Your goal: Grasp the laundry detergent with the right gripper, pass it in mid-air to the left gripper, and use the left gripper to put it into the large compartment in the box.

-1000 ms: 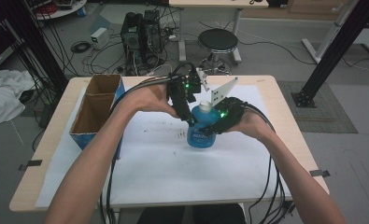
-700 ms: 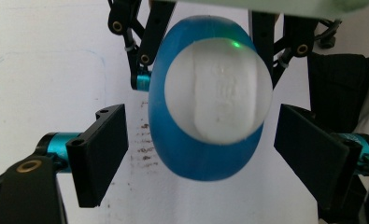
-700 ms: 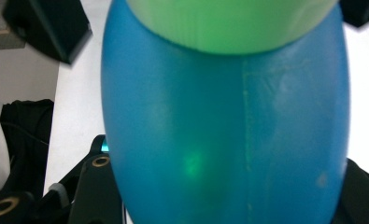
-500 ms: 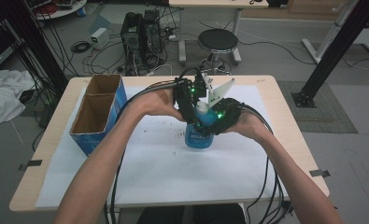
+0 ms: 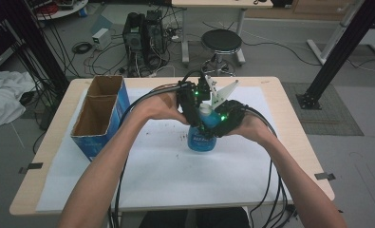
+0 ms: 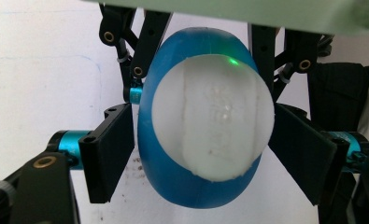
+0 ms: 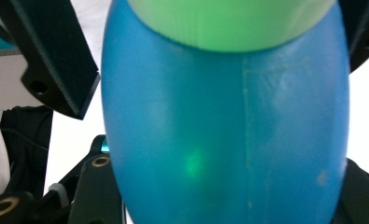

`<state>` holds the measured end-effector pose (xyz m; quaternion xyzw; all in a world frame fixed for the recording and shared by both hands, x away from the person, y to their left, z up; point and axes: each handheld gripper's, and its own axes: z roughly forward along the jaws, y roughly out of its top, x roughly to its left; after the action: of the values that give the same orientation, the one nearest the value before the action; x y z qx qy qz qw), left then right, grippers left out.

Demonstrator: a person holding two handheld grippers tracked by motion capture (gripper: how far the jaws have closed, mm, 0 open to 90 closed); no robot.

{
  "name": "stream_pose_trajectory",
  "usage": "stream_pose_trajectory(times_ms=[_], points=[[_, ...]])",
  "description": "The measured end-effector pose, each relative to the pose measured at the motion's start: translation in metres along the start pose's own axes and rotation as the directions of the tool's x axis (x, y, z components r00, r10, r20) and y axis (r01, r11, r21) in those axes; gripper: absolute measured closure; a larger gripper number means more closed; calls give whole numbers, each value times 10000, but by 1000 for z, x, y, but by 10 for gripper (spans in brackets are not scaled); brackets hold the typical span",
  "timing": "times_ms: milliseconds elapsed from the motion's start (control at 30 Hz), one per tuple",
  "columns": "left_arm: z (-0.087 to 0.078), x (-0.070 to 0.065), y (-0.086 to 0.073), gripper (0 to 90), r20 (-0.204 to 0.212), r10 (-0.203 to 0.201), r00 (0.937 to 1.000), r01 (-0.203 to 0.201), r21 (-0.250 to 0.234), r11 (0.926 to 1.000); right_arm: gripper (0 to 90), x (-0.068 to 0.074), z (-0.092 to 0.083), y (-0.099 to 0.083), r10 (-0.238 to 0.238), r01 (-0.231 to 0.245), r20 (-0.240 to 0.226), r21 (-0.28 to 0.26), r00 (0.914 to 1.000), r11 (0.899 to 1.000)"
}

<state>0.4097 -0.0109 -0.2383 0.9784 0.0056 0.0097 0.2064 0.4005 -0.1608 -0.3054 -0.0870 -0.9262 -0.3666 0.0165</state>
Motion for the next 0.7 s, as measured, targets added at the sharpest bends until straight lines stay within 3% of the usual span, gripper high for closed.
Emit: stream_pose_trajectory(times_ms=[267,700], points=[[5,1,-1,275,242,-56,9997,54,70,10000,439,0,2,-1,25,-25,-35,-74,10000,10000],[5,-1,-1,285,233,-45,9997,43,73,10000,439,1,2,-2,82,-82,-15,-95,10000,9999]])
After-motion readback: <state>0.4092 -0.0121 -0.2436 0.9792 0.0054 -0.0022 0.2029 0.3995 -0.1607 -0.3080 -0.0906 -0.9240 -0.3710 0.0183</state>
